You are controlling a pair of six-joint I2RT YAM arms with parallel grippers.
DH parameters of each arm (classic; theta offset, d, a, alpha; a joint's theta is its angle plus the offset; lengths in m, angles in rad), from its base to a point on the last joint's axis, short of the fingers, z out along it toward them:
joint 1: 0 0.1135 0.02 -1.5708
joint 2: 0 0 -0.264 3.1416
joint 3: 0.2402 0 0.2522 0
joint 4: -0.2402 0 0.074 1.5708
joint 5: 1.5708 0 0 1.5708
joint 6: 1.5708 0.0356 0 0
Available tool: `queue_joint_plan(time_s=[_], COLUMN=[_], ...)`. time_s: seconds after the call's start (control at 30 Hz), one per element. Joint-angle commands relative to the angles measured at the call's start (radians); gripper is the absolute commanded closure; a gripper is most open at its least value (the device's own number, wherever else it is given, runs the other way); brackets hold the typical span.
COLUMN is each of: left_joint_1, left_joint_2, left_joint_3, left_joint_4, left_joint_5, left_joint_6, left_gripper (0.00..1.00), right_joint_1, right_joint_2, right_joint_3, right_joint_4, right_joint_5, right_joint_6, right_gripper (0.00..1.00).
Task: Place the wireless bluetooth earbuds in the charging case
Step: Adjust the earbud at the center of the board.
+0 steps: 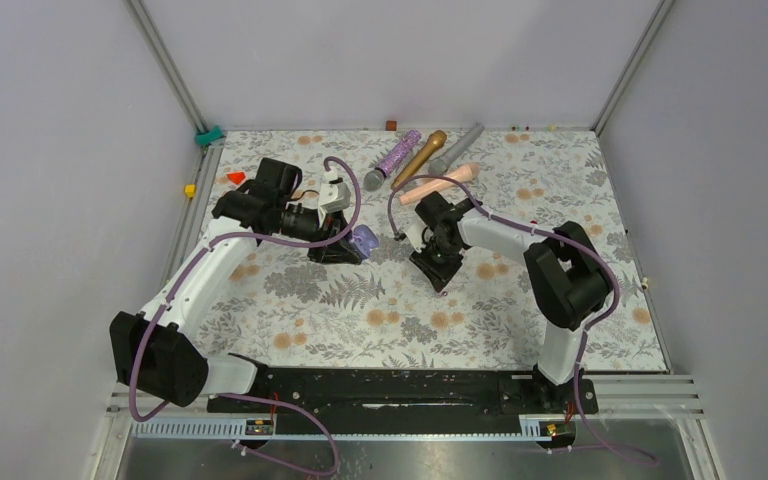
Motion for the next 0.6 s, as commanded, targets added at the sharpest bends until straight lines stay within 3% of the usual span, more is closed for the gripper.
queue_joint_plan(time_s=[0.0,0.57], left_joint_1=[0.007,0.011], left_joint_2=[-0.010,-0.010], left_joint_3=[-0.003,-0.004], left_joint_4=[0.030,0.030], left_joint_5=[0.023,0.026], left_joint_6=[-0.001,-0.001], left_gripper=[1.00,1.00], right_joint_1=[0.010,0.000], right_joint_2=[0.014,0.015], right_joint_3=[0.005,0.010], right_joint_4=[0.001,0.002], right_joint_5=[0.027,0.072], right_joint_6=[0.013,-0.010], right_gripper=[0.67,0.67])
